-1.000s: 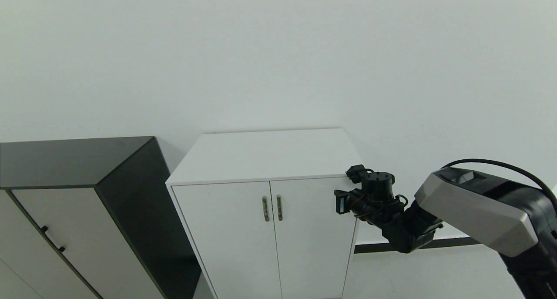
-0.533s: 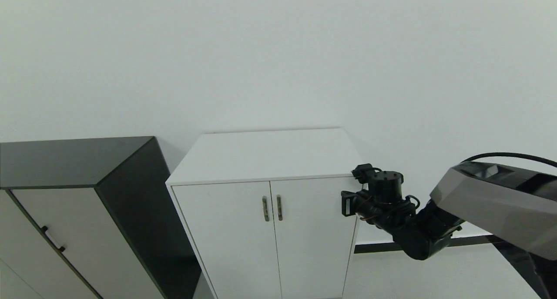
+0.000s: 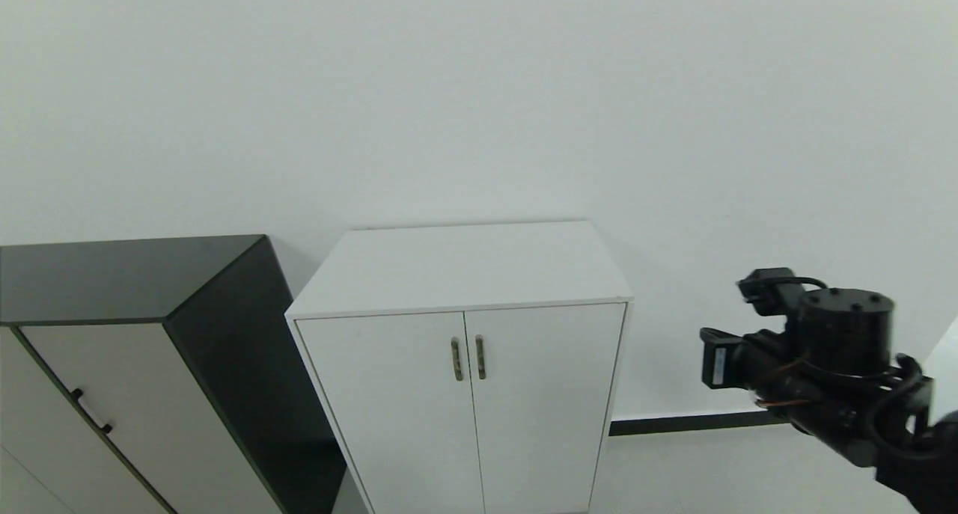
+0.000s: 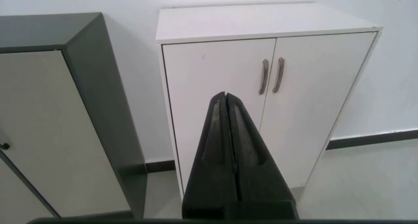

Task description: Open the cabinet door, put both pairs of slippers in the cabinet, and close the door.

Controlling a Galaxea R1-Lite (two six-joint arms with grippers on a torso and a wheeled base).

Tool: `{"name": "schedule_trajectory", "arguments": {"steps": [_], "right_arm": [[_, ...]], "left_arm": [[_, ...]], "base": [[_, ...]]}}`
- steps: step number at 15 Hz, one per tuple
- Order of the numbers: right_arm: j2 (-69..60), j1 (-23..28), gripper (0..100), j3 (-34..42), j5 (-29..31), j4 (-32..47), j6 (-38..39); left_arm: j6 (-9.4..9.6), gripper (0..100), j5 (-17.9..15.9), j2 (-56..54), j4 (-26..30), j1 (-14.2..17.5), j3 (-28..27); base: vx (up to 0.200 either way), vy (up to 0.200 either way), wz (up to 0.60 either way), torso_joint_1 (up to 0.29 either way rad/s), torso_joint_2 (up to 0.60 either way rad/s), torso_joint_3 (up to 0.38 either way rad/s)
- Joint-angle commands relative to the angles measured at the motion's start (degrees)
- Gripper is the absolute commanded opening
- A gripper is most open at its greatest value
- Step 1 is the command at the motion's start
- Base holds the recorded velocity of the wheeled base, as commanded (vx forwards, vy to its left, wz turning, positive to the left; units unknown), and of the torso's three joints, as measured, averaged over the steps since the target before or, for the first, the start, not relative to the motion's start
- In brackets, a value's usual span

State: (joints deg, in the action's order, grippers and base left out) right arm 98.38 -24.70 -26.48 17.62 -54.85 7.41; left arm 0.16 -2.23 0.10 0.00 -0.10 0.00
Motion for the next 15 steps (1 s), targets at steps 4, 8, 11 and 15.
{"name": "schedule_trajectory", "arguments": {"steps": [4, 8, 11, 15], "right_arm": [[-49.77, 3.25, 0, 14.61, 4.71, 33.75, -0.64], [-84.76, 5.19, 0, 15.05, 4.53, 62.4, -0.2], [-93.37, 10.28, 0, 14.0, 4.8, 64.51, -0.56], [-93.1, 10.28, 0, 17.78, 9.37, 64.25, 1.73]], "left_arm": [[0.02, 0, 0.03, -0.01, 0.0, 0.01, 0.0], [0.02, 0, 0.03, -0.01, 0.0, 0.01, 0.0], [0.02, 0, 0.03, -0.01, 0.0, 0.01, 0.0], [0.02, 0, 0.03, -0.01, 0.0, 0.01, 0.0]], "base": [[0.0, 0.0, 0.0, 0.0, 0.0, 0.0], [0.0, 0.0, 0.0, 0.0, 0.0, 0.0], [0.0, 0.0, 0.0, 0.0, 0.0, 0.0], [0.0, 0.0, 0.0, 0.0, 0.0, 0.0]]}}
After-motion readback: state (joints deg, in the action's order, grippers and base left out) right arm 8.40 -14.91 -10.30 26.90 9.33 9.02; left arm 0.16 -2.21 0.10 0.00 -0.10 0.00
